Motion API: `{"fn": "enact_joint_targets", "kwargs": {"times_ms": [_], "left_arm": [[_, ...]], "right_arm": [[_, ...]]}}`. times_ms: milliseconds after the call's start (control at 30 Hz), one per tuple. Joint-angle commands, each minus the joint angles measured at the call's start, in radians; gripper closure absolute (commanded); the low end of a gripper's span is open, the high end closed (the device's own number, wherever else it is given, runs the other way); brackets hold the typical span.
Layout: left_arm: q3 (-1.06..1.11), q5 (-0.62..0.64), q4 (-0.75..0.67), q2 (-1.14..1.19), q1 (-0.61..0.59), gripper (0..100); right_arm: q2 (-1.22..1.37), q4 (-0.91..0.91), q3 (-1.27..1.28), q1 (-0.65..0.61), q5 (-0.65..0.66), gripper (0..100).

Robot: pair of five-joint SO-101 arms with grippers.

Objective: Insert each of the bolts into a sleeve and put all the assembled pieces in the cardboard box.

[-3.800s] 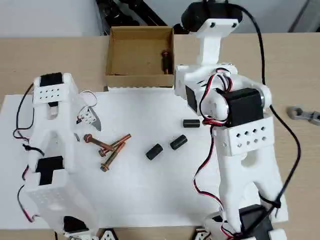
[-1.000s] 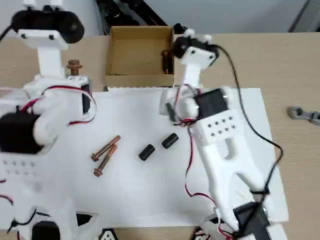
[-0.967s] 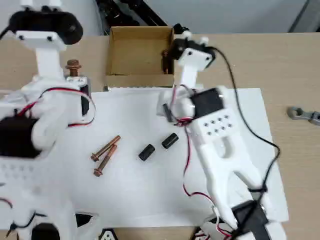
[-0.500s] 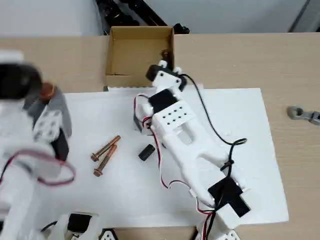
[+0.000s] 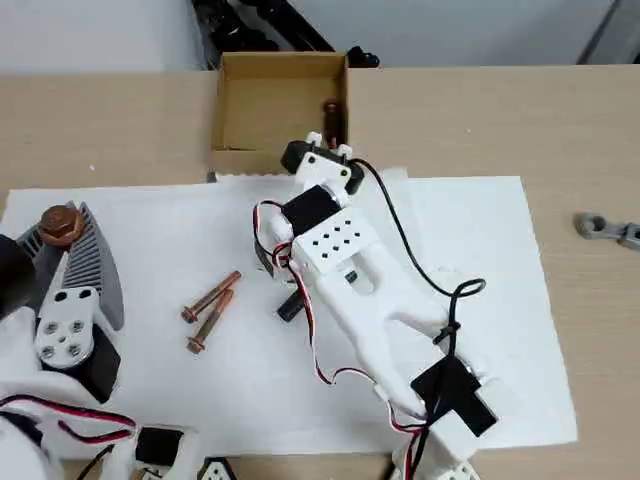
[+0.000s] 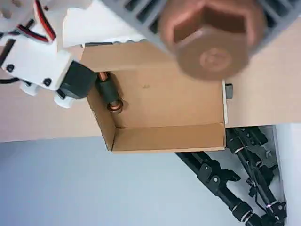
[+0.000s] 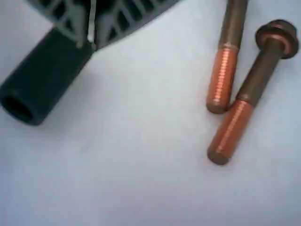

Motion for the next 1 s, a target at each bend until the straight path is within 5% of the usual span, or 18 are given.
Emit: {"fn": "enact_joint_targets", "kwargs": {"times_ms": [0,333,967], "left_arm": [[-0.001,-0.008,-0.006,-0.003,0.000,99],[-0.001,-0.008,-0.008,-0.003,-0.002,99],[-0.001,-0.008,-0.008,-0.003,-0.002,99]], "right_arm": [[-0.005,0.015,-0.005,-0.002,-0.008,98.9],[-0.002,0.035,-0.002,-0.024,-0.071,77.2],[0.202,-0.076,-0.009,-0.036,-0.192,81.5]]}}
